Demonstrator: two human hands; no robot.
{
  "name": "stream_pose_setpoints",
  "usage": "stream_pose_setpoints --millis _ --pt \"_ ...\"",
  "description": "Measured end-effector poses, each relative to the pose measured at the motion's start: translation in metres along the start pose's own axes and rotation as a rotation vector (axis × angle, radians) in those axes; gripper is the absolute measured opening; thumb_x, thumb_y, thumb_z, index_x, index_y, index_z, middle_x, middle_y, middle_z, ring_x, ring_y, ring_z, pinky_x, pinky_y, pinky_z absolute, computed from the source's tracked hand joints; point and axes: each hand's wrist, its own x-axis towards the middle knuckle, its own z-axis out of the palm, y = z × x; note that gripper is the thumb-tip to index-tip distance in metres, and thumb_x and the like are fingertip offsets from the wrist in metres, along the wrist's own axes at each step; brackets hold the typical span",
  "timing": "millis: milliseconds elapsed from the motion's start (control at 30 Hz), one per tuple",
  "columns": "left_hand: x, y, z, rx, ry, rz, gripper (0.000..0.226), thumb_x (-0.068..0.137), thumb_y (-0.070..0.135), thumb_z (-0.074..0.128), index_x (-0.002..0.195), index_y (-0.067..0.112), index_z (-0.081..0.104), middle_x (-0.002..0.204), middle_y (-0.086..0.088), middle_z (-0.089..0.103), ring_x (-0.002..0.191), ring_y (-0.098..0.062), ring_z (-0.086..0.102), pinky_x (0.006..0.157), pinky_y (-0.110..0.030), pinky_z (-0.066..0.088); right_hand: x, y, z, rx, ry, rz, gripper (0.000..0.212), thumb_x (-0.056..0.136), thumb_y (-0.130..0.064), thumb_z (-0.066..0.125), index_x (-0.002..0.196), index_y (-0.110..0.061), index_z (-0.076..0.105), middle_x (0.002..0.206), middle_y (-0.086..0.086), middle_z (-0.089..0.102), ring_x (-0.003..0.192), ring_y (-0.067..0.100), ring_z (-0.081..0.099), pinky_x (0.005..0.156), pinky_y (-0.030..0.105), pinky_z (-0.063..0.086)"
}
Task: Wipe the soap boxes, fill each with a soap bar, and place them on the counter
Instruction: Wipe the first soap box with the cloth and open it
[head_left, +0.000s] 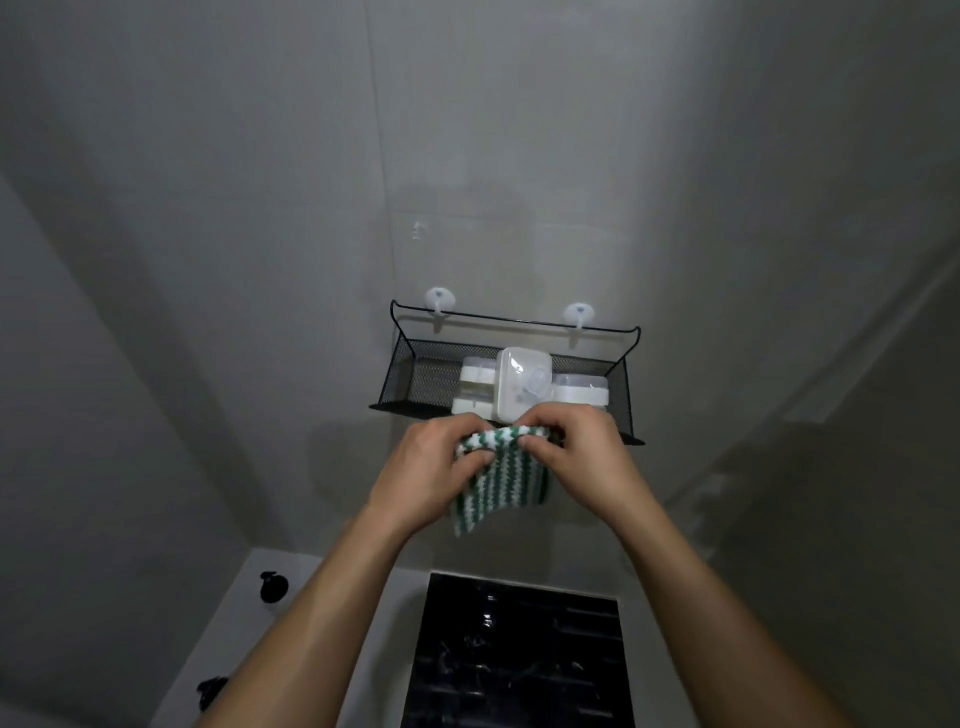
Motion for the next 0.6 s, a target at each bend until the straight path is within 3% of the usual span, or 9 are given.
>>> stream_pose_setpoints --millis 200,267,333,433,500,600 --pt "0.065 -0.021 0.008 -0.065 -0.029 -0.079 0.009 0.088 0.021 0.071 0.095 0.026 0.073 0.077 0.02 0.066 0.075 0.007 0.06 0.064 -0.016 0.041 0.08 0.023 0.001 0.007 -0.076 -0.057 0.008 0.087 -0.024 0.073 0.094 -0.022 0.077 0.086 -0.012 0.071 0.078 0.002 0.058 0.065 0.014 0.037" --pt "0.084 -0.026 0.007 -0.095 0.017 -0.149 0.006 0.089 0.019 0.069 0.084 0.022 0.069 0.074 0.014 0.067 0.073 0.002 0.061 0.064 -0.026 0.044 0.102 0.036 -0.005 0.102 -0.081 -0.039 0.012 0.09 -0.034 0.07 0.096 -0.025 0.074 0.091 -0.013 0.072 0.084 -0.001 0.063 0.071 0.016 0.045" --pt "0.098 -0.03 0.003 -0.163 0.087 -0.236 0.012 0.091 0.016 0.067 0.079 0.015 0.066 0.074 0.004 0.068 0.074 -0.015 0.064 0.07 -0.038 0.05 0.122 0.055 -0.011 0.129 -0.075 0.03 0.019 0.093 -0.041 0.065 0.101 -0.025 0.072 0.094 -0.013 0.072 0.088 0.0 0.065 0.074 0.015 0.048" --pt "0.112 -0.036 -0.005 -0.323 0.185 -0.354 0.01 0.094 0.012 0.063 0.085 0.012 0.067 0.082 -0.009 0.072 0.081 -0.03 0.069 0.075 -0.048 0.055 0.151 0.092 -0.013 -0.007 -0.105 0.182 0.028 0.092 -0.034 0.068 0.112 -0.015 0.066 0.105 0.0 0.071 0.098 0.018 0.067 0.088 0.033 0.053" --pt "0.12 -0.042 -0.007 -0.365 0.232 -0.412 0.008 0.095 0.012 0.061 0.093 0.011 0.069 0.088 -0.012 0.073 0.086 -0.033 0.07 0.079 -0.051 0.056 0.166 0.11 -0.009 -0.11 -0.178 0.268 0.035 0.09 -0.033 0.069 0.114 -0.009 0.063 0.11 0.009 0.07 0.104 0.028 0.065 0.092 0.042 0.052" --pt "0.132 -0.051 -0.003 -0.37 0.243 -0.455 0.008 0.095 0.013 0.06 0.095 0.014 0.068 0.088 -0.009 0.074 0.085 -0.031 0.07 0.08 -0.053 0.057 0.182 0.122 -0.001 -0.154 -0.292 0.309 0.039 0.087 -0.035 0.071 0.114 -0.009 0.06 0.111 0.012 0.067 0.105 0.032 0.063 0.092 0.043 0.051"
